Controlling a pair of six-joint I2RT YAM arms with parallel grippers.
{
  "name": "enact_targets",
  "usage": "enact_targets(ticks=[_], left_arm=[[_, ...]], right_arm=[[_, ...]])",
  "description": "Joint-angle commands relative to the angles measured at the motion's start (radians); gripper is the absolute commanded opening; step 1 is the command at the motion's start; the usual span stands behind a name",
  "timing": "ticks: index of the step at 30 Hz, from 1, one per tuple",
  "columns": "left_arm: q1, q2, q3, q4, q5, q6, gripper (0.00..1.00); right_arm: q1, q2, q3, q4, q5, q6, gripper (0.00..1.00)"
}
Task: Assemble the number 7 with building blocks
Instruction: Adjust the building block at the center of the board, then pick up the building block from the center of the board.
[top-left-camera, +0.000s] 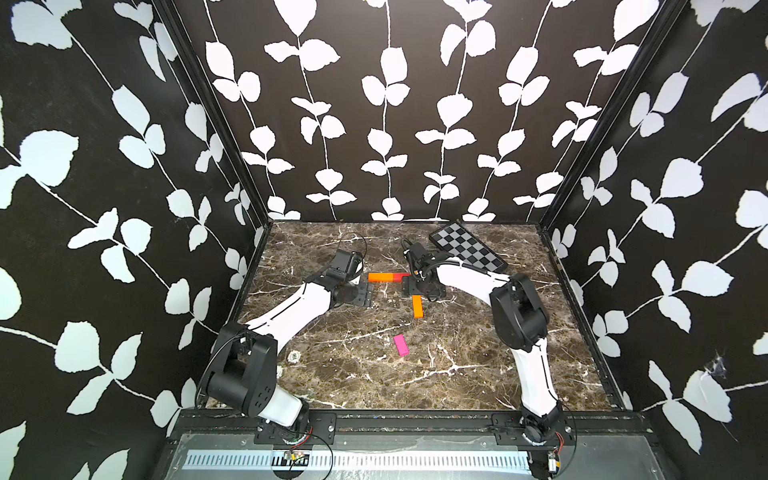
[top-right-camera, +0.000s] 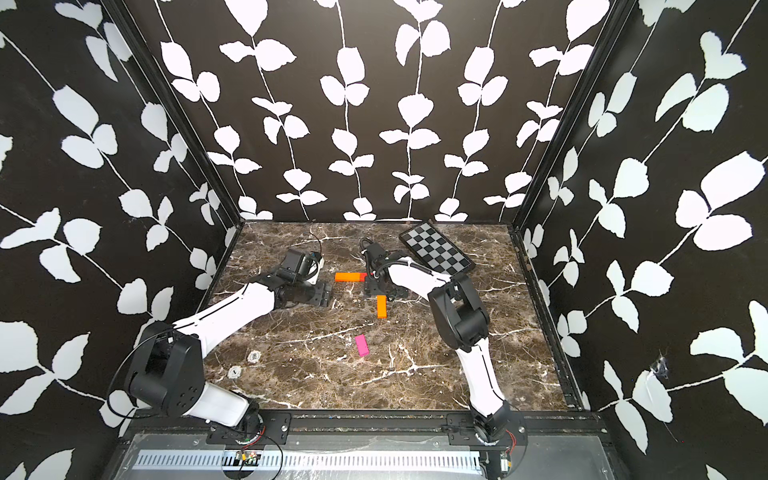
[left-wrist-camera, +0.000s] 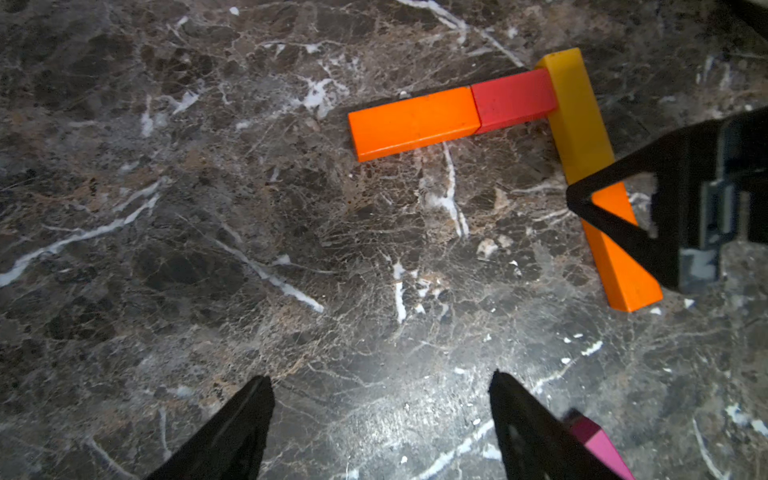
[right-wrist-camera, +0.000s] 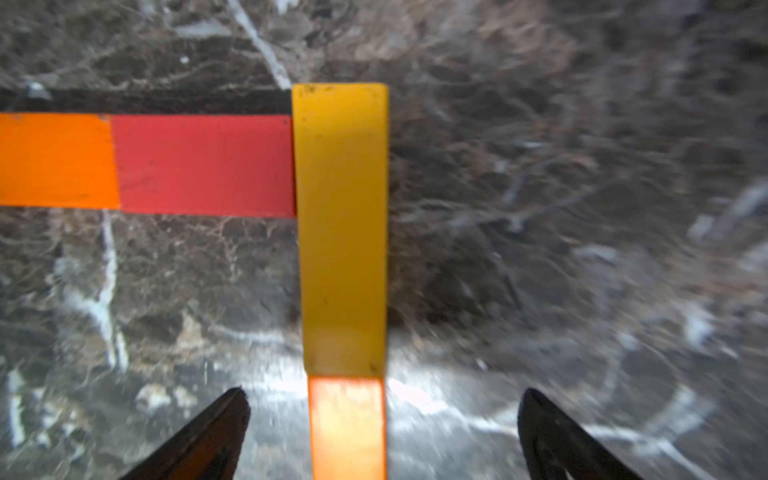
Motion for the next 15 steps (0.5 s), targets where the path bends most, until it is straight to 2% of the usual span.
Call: enact_targets(ticks=[1,4,8,11,15], left_arm=[[-0.030,-0.026,-0.022,-0.033,0.030,-0.028,0.84],[-0.062,-0.024,-0.016,-0.102,0.032,-0.106,0.81],[-0.061,-0.059,-0.030,-0.120,-0.095,-0.129,0.83],[-0.009,-0.102,-0.040,-0.098,-0.090,-0.141,0.85],[0.068,-0.171,-0.068,-0.075,-0.076,-0.139,0.86]], right_arm=[[0.001,-0.130,-0.064,0.083,0.067,0.006,0.99],[0.001,-0.231,-0.142,0.117,0.056,-0.011,0.99],[0.038,-0.368,-0.236,0.039,0.054,-0.046,0.99],[0.122,-0.471,-0.370,0.046,0.070,-0.003,0.99],[0.251,-0.522,-0.430,0.029,0.096,0.066,0.96]])
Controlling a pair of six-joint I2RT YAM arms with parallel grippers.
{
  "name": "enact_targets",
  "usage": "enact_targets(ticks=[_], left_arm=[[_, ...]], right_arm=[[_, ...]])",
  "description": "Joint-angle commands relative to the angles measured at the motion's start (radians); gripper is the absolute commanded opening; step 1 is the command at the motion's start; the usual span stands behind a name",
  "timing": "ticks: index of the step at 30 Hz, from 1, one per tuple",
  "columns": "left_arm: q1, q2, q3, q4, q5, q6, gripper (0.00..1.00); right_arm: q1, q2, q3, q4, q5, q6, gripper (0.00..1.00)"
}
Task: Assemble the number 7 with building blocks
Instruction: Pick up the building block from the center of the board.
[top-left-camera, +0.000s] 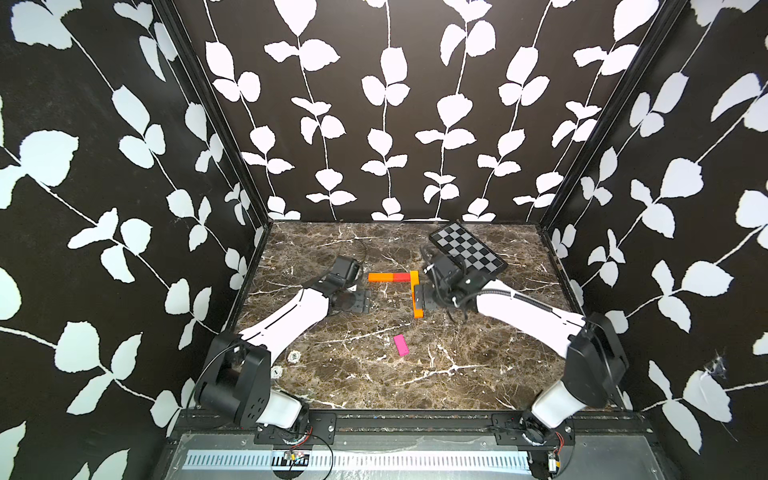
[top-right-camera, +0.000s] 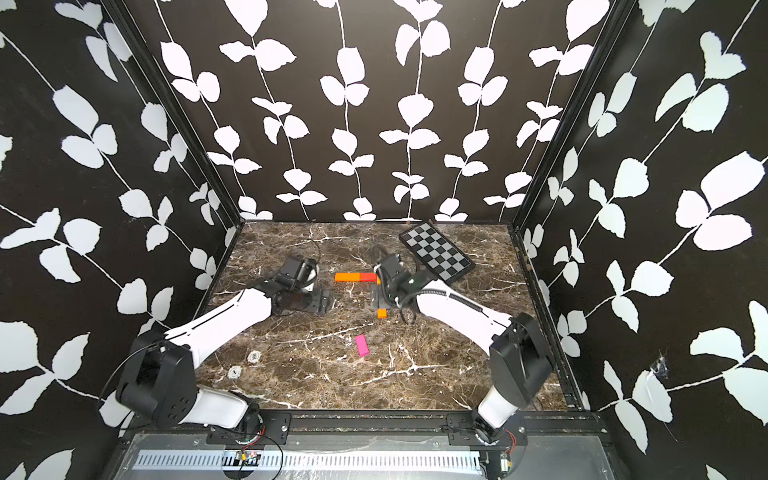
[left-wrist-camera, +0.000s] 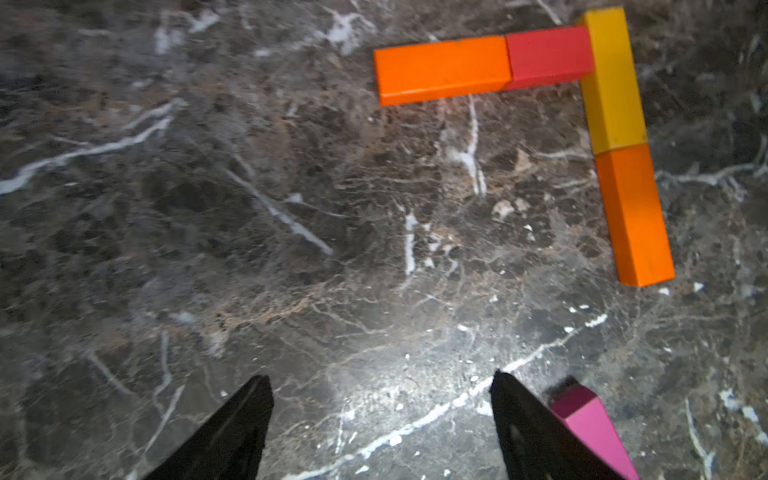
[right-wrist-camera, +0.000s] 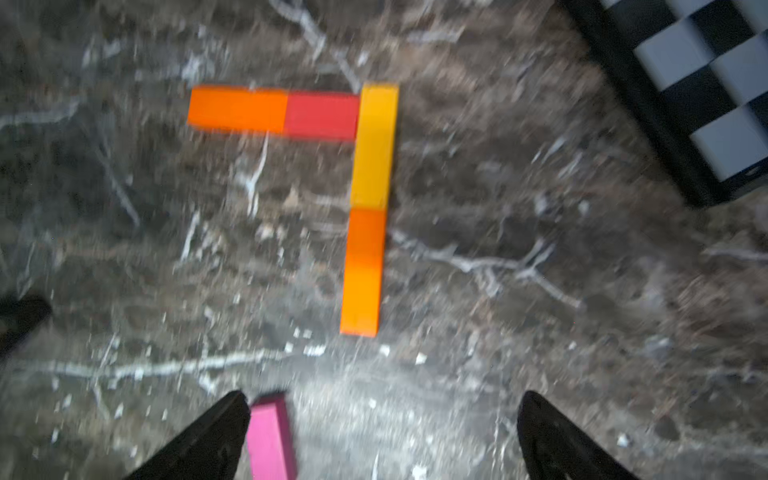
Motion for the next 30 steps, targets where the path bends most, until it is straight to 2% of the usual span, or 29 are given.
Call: enact_targets(ticks=[1,5,9,12,16,21,30], left_arm=[[0.067,-0.087,-0.022,0.009,-0.001,-0.015,0.86],[0.168,-0.133,-0.054,0.044,0.062,-0.028,0.86],[0.199,-0.154,-0.071,0.057,0.070,-0.029,0.86],[0.204,-0.155,-0.076,0.062,0.081,-0.026,0.86],[0.206,-0.159,-0.082,0.068,0.087,-0.024,0.86],[0.206,-0.157,-0.086,0.080,0.113,-0.021,0.86],[0.206,-0.166,-0.091,0.093,0.140,-0.019,0.82]], right_arm=[[0.105,-0.009,-0.021,-0.039,0.045,0.068,0.95],[0.236,0.098,0.055,-0.105,0.067,0.109,0.91],[0.297,0.202,0.121,-0.140,0.055,0.139,0.88],[0.302,0.267,0.123,-0.086,0.009,0.151,0.81],[0.302,0.327,0.163,-0.132,0.041,0.144,0.78],[0.288,0.356,0.168,-0.147,0.044,0.125,0.75],[0.248,0.403,0.180,-0.124,0.012,0.069,0.62]])
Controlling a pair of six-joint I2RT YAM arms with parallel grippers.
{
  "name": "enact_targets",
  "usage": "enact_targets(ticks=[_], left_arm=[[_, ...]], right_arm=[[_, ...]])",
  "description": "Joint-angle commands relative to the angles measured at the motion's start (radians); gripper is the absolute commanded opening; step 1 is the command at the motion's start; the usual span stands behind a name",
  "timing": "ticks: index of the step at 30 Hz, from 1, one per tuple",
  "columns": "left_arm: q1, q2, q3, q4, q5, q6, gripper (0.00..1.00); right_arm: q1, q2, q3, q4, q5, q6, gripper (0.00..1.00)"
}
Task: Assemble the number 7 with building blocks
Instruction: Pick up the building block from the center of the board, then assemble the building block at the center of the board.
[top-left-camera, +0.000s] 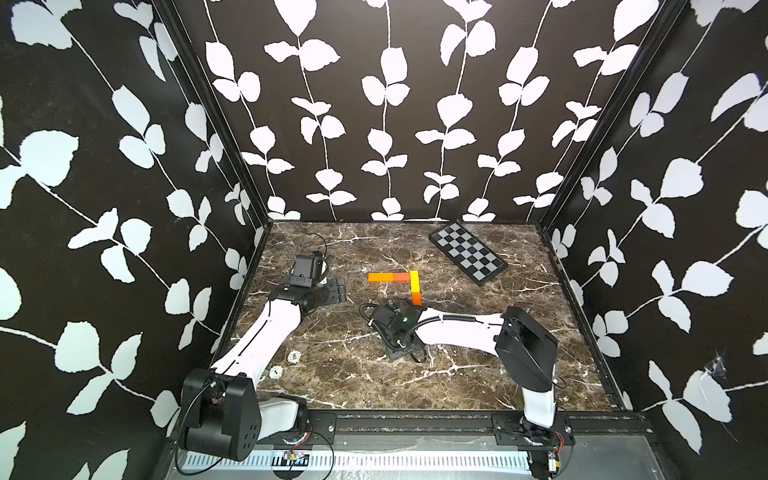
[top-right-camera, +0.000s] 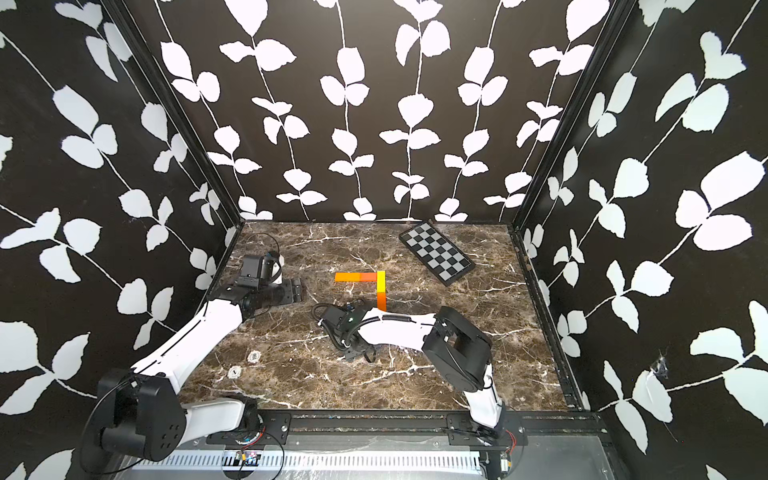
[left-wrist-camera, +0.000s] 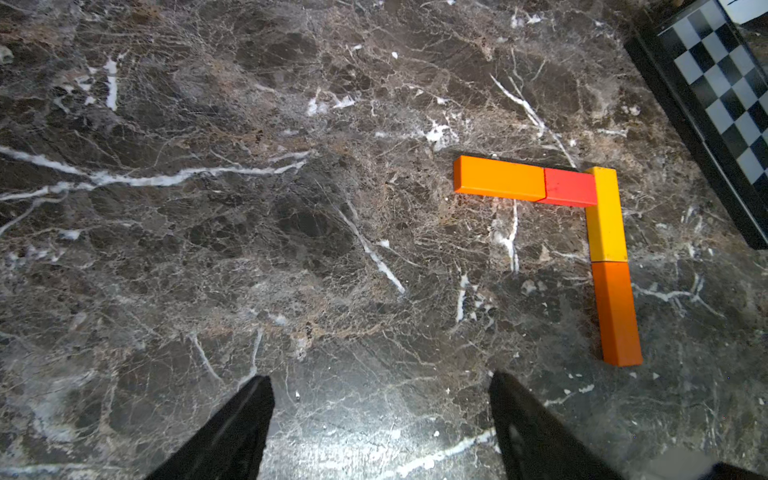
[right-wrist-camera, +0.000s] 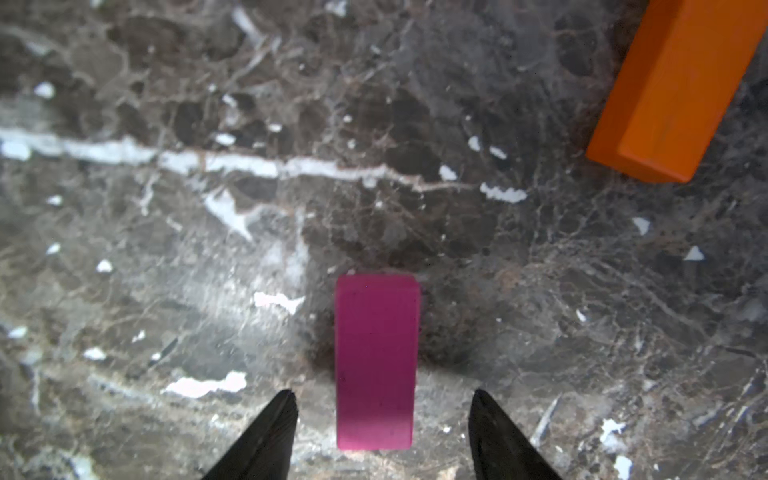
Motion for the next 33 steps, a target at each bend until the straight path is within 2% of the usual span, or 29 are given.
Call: enact_targets(ticks=[1,7,9,11,13,19,22,27,33], left_arm=[[0.005,-0.029,-0.019,0.018,0.025,0.003,0.82],[0.005,-0.036,-0.039,0.043,0.068,-0.011,0.69],[0.004,-0.036,-0.045,0.049,0.074,-0.014,0.64],[0.006,-0.036,-0.047,0.048,0.075,-0.016,0.61],[0.004,-0.037,-0.047,0.049,0.074,-0.016,0.58],[0.003,-0.043,-0.044,0.047,0.105,-0.016,0.54],[-0.018,-0.051,-0.055,0.061,0.130,-0.019,0.56],[-0.124,-0.044,-0.066,0.095,0.156,-0.015,0.69],[-0.137,-0.052,-0.119,0.233,0.326,-0.030,0.78]], right_arm=[[-0.019,0.027,0.019,-0.008,-0.009,-0.021,0.58],[-0.027,0.046,0.024,0.009,-0.044,-0.033,0.50],[-0.027,0.053,0.029,0.008,-0.054,-0.036,0.40],[-0.027,0.055,0.033,-0.001,-0.054,-0.034,0.37],[-0.029,0.050,0.026,-0.004,-0.047,-0.025,0.26],[-0.031,0.014,-0.006,-0.003,-0.034,0.009,0.21],[-0.042,-0.029,-0.037,0.010,-0.021,0.036,0.20],[-0.080,-0.131,-0.123,0.044,-0.008,0.063,0.18],[-0.128,-0.188,-0.165,0.037,0.003,0.055,0.17]])
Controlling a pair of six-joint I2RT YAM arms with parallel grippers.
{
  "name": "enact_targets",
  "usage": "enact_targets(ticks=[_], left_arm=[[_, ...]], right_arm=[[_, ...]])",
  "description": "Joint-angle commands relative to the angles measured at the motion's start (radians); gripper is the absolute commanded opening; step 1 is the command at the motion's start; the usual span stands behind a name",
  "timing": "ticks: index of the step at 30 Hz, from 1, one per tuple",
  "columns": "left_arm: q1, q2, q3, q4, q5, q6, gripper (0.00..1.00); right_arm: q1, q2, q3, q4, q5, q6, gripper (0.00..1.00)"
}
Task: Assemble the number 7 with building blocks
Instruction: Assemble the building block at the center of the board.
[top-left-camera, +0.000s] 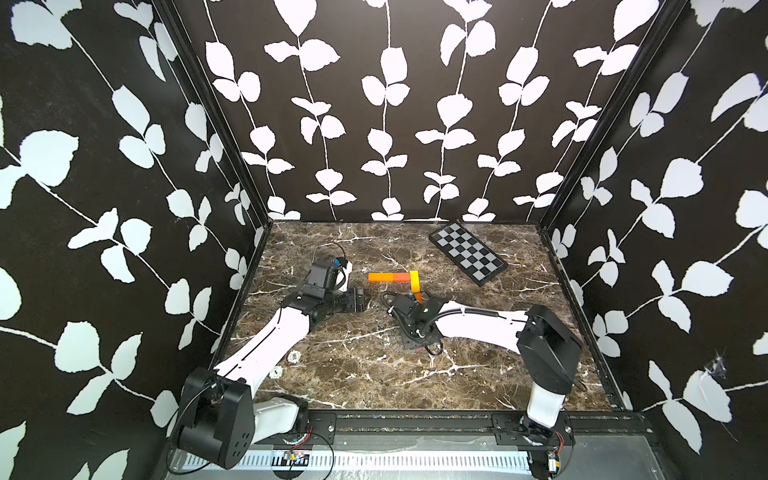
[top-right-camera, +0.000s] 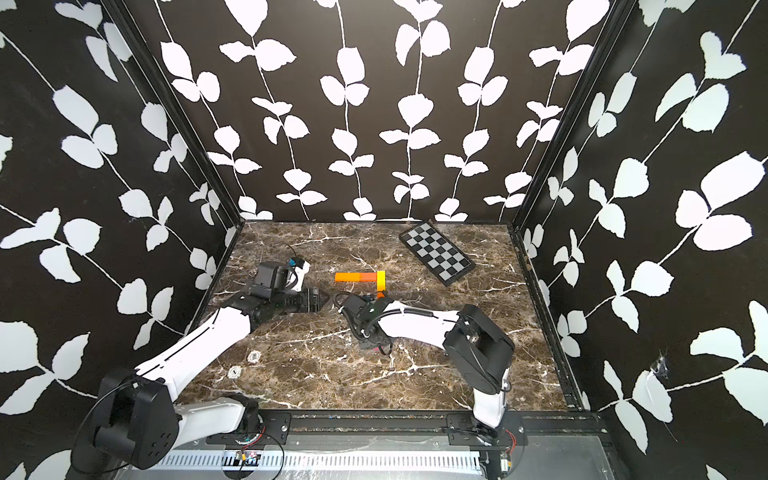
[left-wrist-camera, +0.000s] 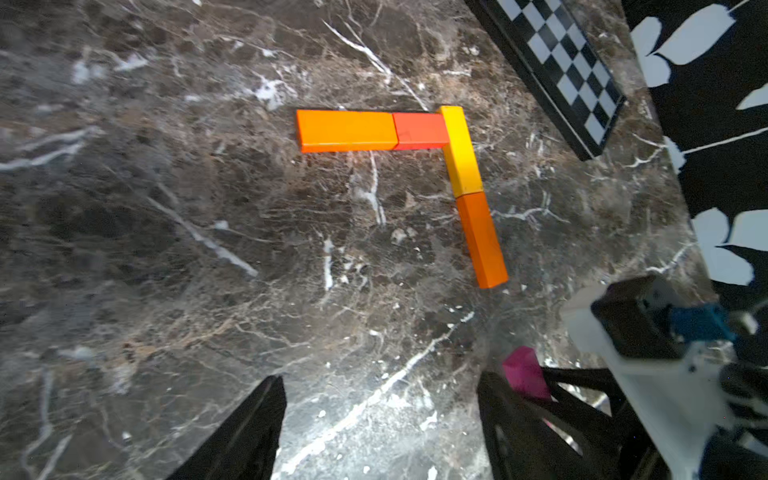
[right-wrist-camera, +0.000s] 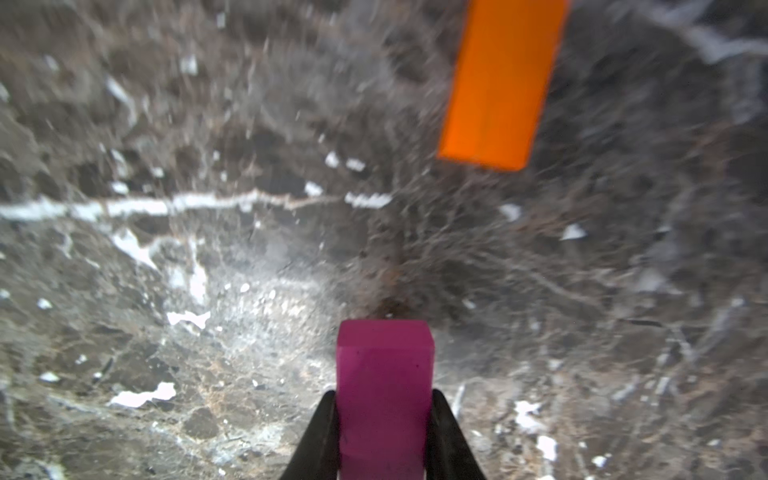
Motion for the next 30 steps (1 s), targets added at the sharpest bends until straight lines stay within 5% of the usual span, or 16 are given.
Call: enact_targets(ticks=[1,4,6,30], left_arm=[[0.001,-0.031,-0.035,0.109,0.123,-0.016,0.79],[0.001,-0.025,-0.041,0.149,0.187,-0.024,0.84],[0.001,-0.008,-0.039,0.164,0.219,-0.022,0.99],[0.001,0.024,-0.031,0.150,0.244,0.003,0.99]], right_arm=[[-0.027,-0.031,-0.030,0.001,0.021,0.022,0.17],[-0.047,-0.037,-0.041,0.009,0.022,0.024,0.16],[-0.055,-0.029,-0.039,0.011,0.019,0.025,0.16],[-0.080,0.098,-0.007,0.085,-0.039,0.050,0.19]])
